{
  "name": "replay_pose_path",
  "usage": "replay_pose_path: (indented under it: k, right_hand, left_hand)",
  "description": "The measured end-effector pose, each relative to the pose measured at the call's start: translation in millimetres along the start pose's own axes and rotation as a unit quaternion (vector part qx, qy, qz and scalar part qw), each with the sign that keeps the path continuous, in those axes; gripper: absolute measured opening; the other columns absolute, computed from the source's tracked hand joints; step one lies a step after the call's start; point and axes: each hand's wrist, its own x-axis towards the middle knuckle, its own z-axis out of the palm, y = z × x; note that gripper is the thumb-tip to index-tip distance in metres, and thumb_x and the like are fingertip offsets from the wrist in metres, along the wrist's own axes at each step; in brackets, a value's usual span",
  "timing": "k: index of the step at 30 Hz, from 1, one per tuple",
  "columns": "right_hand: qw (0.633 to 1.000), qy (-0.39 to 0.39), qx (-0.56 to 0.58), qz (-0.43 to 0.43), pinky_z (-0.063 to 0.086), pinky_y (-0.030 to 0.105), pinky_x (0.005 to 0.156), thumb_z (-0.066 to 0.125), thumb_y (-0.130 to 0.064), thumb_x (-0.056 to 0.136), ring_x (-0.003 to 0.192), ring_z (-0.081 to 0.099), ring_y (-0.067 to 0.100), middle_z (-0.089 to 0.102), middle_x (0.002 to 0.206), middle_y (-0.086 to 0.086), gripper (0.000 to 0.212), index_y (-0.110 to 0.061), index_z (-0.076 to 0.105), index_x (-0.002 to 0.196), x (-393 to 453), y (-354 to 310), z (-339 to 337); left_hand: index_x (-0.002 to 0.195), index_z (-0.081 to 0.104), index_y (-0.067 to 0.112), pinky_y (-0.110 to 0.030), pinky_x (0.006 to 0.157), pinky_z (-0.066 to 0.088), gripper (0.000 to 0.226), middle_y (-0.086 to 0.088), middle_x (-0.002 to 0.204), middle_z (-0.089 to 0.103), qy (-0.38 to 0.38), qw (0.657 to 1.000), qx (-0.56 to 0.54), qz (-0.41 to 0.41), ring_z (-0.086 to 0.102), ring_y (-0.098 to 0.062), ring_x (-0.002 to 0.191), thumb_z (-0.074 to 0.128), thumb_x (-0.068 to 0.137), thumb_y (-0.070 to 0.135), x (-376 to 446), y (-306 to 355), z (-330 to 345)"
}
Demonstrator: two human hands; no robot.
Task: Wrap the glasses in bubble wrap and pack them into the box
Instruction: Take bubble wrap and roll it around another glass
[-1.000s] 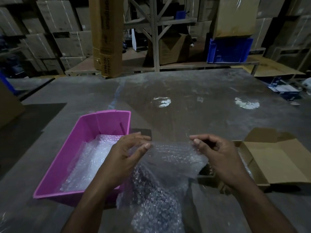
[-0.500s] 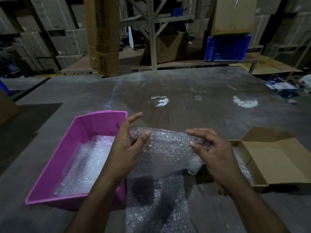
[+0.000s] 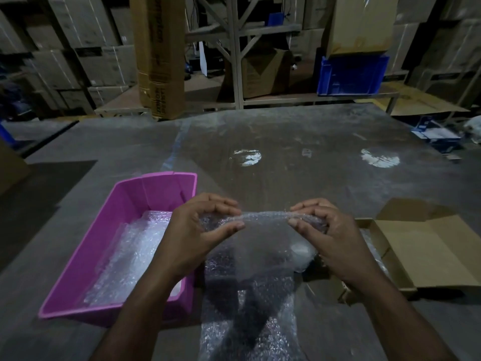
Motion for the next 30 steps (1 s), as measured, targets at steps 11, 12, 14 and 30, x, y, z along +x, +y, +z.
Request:
replay_pose_path:
  k: [11, 12, 14, 30]
  right_hand:
    - [0.991, 0.012, 0.127, 0.04, 0.053, 0.016, 0.077, 0.054, -0.015, 0.102, 0.085, 0.064, 0.003, 0.07, 0.099, -0.022, 0.033, -0.034, 0.068, 0.124, -0.9, -0.1, -3.6]
    - [0.991, 0.018, 0.13, 0.04, 0.052, 0.015, 0.075, 0.052, -0.011, 0.102, 0.082, 0.063, 0.003, 0.072, 0.097, -0.021, 0.031, -0.03, 0.071, 0.118, -1.1, -1.6, -3.4]
    - [0.987, 0.024, 0.148, 0.052, 0.052, 0.016, 0.075, 0.05, -0.008, 0.102, 0.078, 0.062, 0.003, 0.074, 0.097, -0.018, 0.03, -0.024, 0.075, 0.106, -1.5, -4.2, -4.4]
    - [0.999, -0.008, 0.04, 0.011, 0.046, 0.013, 0.08, 0.063, -0.036, 0.089, 0.091, 0.063, 0.003, 0.064, 0.094, -0.011, 0.019, -0.022, 0.076, 0.092, -2.7, -1.7, -18.2]
  left_hand:
    - [0.109, 0.053, 0.031, -0.021, 0.074, 0.048, 0.017, 0.018, 0.103, 0.06, -0.022, 0.997, -0.057, -0.049, 0.058, 0.001, 0.081, 0.064, 0.095, 0.033, -3.6, -0.3, 4.3]
    - [0.109, 0.054, 0.03, -0.023, 0.077, 0.048, 0.014, 0.016, 0.105, 0.06, -0.021, 0.995, -0.082, -0.053, 0.058, 0.0, 0.086, 0.061, 0.097, 0.03, -3.7, 0.3, 7.0]
    - [0.106, 0.063, 0.025, -0.025, 0.08, 0.046, 0.008, 0.007, 0.104, 0.064, -0.01, 0.985, -0.155, -0.073, 0.057, -0.007, 0.091, 0.058, 0.099, 0.024, -3.5, 3.7, 10.2]
    - [0.086, 0.077, 0.016, -0.034, 0.076, 0.052, 0.013, -0.011, 0.091, 0.067, -0.002, 0.983, -0.153, -0.097, 0.065, -0.018, 0.083, 0.073, 0.086, 0.029, -2.8, -0.2, 11.1]
